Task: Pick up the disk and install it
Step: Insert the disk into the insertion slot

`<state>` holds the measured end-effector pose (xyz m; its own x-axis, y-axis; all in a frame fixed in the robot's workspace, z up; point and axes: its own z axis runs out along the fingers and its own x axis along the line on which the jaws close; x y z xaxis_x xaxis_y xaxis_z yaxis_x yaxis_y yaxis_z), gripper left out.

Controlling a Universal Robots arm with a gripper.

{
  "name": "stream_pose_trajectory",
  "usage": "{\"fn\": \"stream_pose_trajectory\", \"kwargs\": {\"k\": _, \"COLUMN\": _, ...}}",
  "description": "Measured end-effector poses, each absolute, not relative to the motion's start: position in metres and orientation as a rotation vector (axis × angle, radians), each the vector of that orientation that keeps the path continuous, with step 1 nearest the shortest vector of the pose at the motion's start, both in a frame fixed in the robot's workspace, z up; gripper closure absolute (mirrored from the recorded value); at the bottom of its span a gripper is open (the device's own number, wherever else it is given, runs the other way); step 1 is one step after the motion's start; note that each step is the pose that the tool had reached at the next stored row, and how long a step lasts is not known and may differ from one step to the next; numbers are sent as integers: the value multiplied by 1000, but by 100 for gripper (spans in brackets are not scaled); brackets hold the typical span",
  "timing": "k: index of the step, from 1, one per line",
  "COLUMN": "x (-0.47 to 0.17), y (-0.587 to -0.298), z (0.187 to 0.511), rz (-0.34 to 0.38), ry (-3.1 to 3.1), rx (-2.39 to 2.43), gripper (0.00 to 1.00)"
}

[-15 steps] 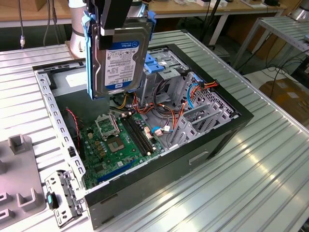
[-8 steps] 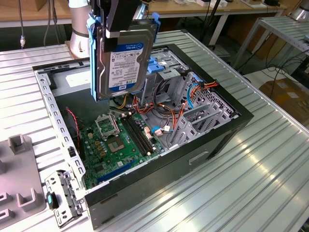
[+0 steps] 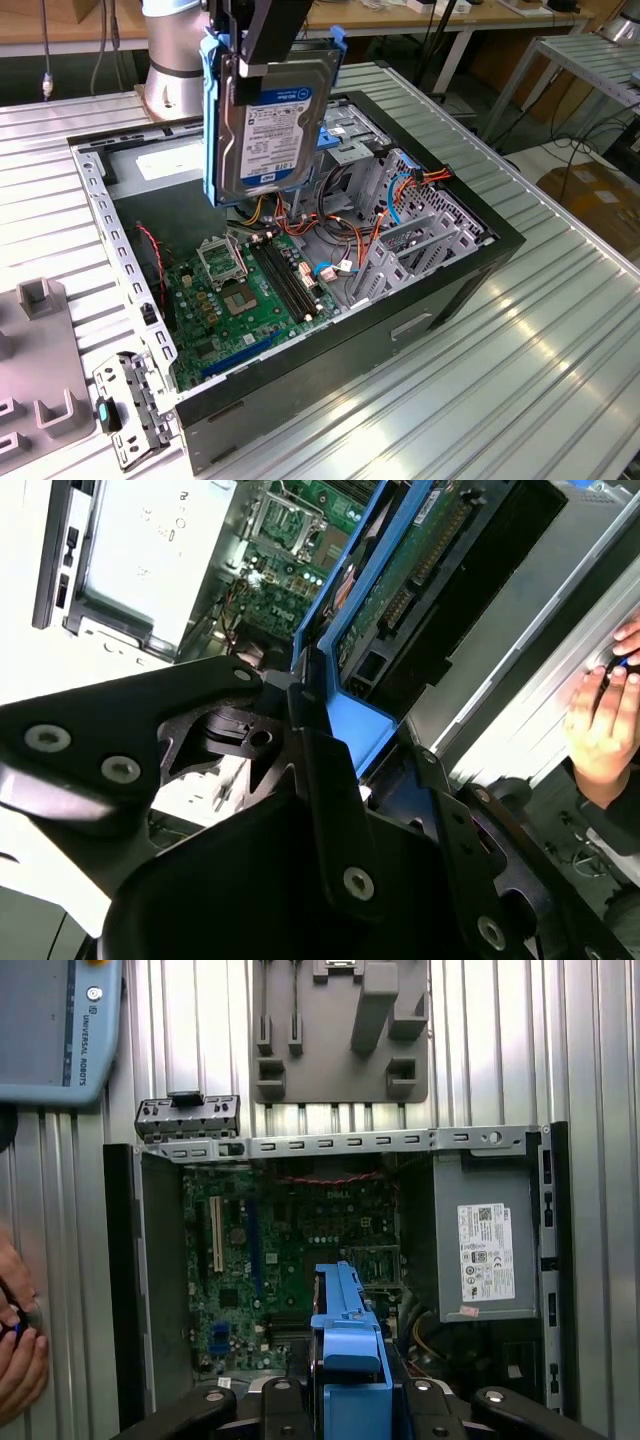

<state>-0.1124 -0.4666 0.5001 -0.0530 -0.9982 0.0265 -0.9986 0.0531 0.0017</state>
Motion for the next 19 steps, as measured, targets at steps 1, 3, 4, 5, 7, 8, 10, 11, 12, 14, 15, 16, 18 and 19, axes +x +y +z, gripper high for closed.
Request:
{"fn": "stream_pose_trajectory", "kwargs": {"k": 1, "x": -110, "y": -467, "z": 500, "rz": 27, "ry": -2265, "rx": 2148, "gripper": 63}}
{"fn": "stream_pose_trajectory", "kwargs": {"k": 3, "x": -106, "y": -467, "z": 500, "rz": 27, "ry": -2265, "rx": 2148, "gripper": 63}}
{"fn": "stream_pose_trajectory", "kwargs": {"k": 4, "x": -105, "y": -468, "z": 500, "rz": 27, "ry": -2265, "rx": 2147, "gripper": 63}}
{"fn": "stream_pose_trajectory", "kwargs": {"k": 5, "x": -105, "y": -473, "z": 499, "rz": 27, "ry": -2265, "rx": 2147, "gripper": 63}}
{"fn": "stream_pose_trajectory", "kwargs": {"k": 7, "x": -105, "y": -479, "z": 499, "rz": 27, "ry": -2265, "rx": 2148, "gripper": 63}}
{"fn": "stream_pose_trajectory", "kwargs": {"k": 8, "x": -105, "y": -484, "z": 499, "rz": 27, "ry": -2265, "rx": 2147, "gripper": 63}}
{"fn": "stream_pose_trajectory", "kwargs": {"k": 10, "x": -105, "y": -494, "z": 498, "rz": 27, "ry": -2265, "rx": 2147, "gripper": 63}}
{"fn": "stream_pose_trajectory", "kwargs": {"k": 11, "x": -104, "y": -497, "z": 498, "rz": 27, "ry": -2264, "rx": 2147, "gripper": 63}}
{"fn": "stream_pose_trajectory", "kwargs": {"k": 12, "x": -104, "y": -502, "z": 497, "rz": 28, "ry": -2264, "rx": 2147, "gripper": 63}}
{"fn": "stream_pose_trajectory", "kwargs": {"k": 14, "x": -102, "y": -510, "z": 496, "rz": 29, "ry": -2264, "rx": 2147, "gripper": 63}}
{"fn": "stream_pose_trajectory", "kwargs": {"k": 15, "x": -101, "y": -511, "z": 496, "rz": 29, "ry": -2264, "rx": 2147, "gripper": 63}}
{"fn": "stream_pose_trajectory", "kwargs": {"k": 16, "x": -99, "y": -512, "z": 496, "rz": 29, "ry": -2264, "rx": 2146, "gripper": 63}}
{"fn": "stream_pose_trajectory", "kwargs": {"k": 18, "x": -95, "y": -514, "z": 495, "rz": 30, "ry": -2264, "rx": 2146, "gripper": 63}}
{"fn": "stream_pose_trajectory", "kwargs": {"k": 19, "x": -93, "y": -514, "z": 495, "rz": 30, "ry": -2263, "rx": 2146, "gripper": 63}}
